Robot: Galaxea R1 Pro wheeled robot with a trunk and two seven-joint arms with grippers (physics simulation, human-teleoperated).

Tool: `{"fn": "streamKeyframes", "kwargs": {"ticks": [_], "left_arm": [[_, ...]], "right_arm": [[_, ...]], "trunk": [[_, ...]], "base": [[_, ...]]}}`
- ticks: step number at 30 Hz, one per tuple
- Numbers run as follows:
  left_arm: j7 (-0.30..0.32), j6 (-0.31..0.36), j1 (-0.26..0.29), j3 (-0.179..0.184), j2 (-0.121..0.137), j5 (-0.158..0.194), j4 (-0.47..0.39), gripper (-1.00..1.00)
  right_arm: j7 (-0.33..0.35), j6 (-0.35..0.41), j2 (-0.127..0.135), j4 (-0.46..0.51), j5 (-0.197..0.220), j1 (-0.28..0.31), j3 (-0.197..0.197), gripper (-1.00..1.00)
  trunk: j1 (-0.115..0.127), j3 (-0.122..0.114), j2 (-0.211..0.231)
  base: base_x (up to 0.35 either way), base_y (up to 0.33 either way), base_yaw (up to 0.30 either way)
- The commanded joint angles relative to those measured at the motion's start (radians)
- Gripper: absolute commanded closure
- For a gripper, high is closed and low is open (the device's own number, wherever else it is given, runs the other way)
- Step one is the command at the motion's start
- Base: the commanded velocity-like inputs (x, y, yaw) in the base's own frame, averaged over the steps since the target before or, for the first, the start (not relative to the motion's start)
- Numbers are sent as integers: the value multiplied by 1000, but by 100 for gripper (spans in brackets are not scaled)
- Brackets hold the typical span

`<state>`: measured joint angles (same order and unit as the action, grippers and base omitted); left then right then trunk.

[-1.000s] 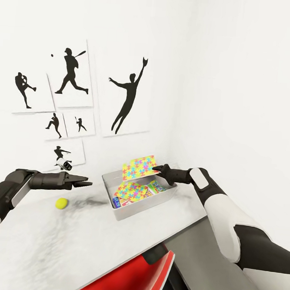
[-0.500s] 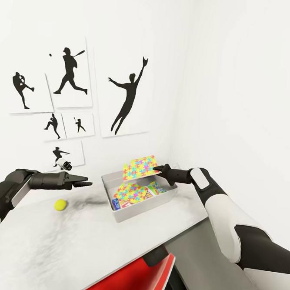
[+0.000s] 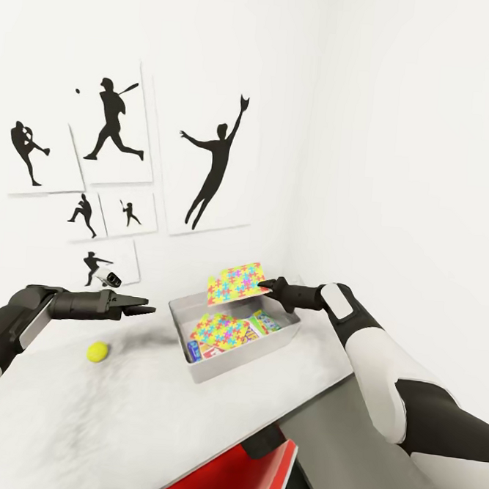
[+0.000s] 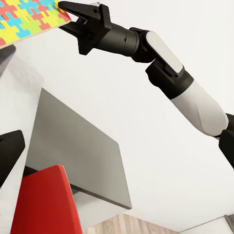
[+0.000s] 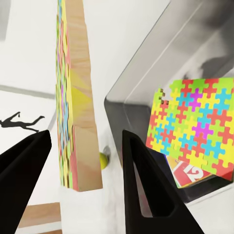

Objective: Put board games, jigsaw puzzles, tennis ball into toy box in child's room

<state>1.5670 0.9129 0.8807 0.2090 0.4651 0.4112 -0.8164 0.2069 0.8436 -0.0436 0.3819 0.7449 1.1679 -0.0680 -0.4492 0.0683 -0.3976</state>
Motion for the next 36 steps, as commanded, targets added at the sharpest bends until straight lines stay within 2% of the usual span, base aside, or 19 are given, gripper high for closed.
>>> {"fn": "streamKeyframes", "kwargs": {"ticks": [1, 36], "left_arm": [[4, 11, 1, 4, 1, 3, 0, -100], [4, 12, 1, 4, 1, 4, 0, -100]], "right_arm": [[5, 5, -1, 0, -9, 1, -7, 100], [4, 6, 4, 0, -10, -4, -6, 100]], "trunk": [[-1, 2, -2], [-1, 2, -2]], "base": [[44, 0, 0], [10, 0, 0]]}}
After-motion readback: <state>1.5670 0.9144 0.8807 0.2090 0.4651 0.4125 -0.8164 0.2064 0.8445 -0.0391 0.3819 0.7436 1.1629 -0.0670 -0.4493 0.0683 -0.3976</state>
